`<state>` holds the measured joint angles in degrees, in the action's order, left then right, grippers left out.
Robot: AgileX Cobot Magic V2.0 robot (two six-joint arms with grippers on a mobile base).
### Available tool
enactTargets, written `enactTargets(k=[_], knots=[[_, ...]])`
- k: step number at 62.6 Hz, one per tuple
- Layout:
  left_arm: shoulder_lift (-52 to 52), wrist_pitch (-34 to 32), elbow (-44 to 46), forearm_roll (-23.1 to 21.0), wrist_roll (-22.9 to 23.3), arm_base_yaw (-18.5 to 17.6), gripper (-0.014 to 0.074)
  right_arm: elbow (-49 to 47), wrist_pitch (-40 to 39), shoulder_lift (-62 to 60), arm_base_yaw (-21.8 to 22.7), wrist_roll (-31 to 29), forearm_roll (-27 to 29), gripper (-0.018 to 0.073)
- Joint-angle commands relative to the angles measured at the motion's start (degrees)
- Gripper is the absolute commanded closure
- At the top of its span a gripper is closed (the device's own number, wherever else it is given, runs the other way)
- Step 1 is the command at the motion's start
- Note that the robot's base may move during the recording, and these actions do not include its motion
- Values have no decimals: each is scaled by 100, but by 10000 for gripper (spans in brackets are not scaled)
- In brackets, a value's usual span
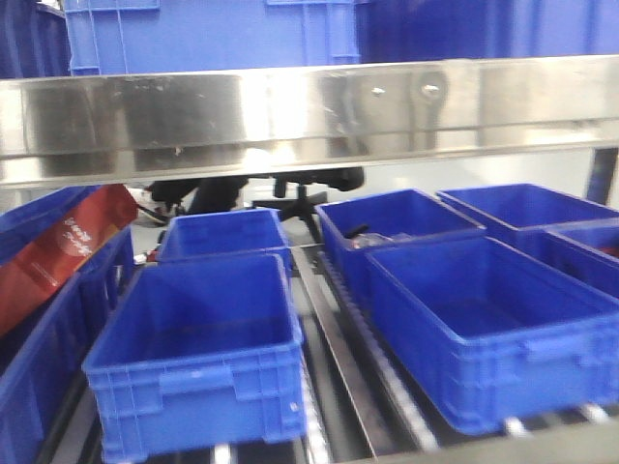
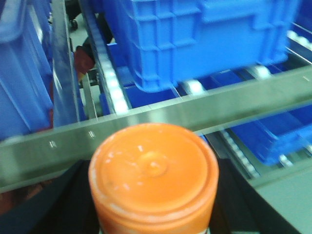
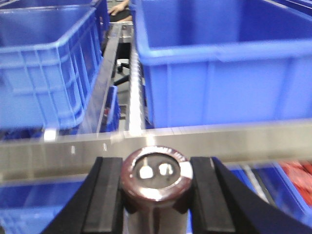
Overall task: Place cylindrical capacitor in blue bin on shelf
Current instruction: 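Extend both held capacitors over the blue bins on the shelf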
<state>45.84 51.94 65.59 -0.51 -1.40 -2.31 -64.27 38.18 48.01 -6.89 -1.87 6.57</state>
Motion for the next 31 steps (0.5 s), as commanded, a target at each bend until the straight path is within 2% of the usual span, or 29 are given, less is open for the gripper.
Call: enactTargets(k=[1,31], knots=[[-33,-82,8,-26,-6,-41,708,-7,-177,-4,33,-20,-23,721],[-23,-85,8,-26,-6,-41,708,-7,-177,-4,33,-20,-23,721]])
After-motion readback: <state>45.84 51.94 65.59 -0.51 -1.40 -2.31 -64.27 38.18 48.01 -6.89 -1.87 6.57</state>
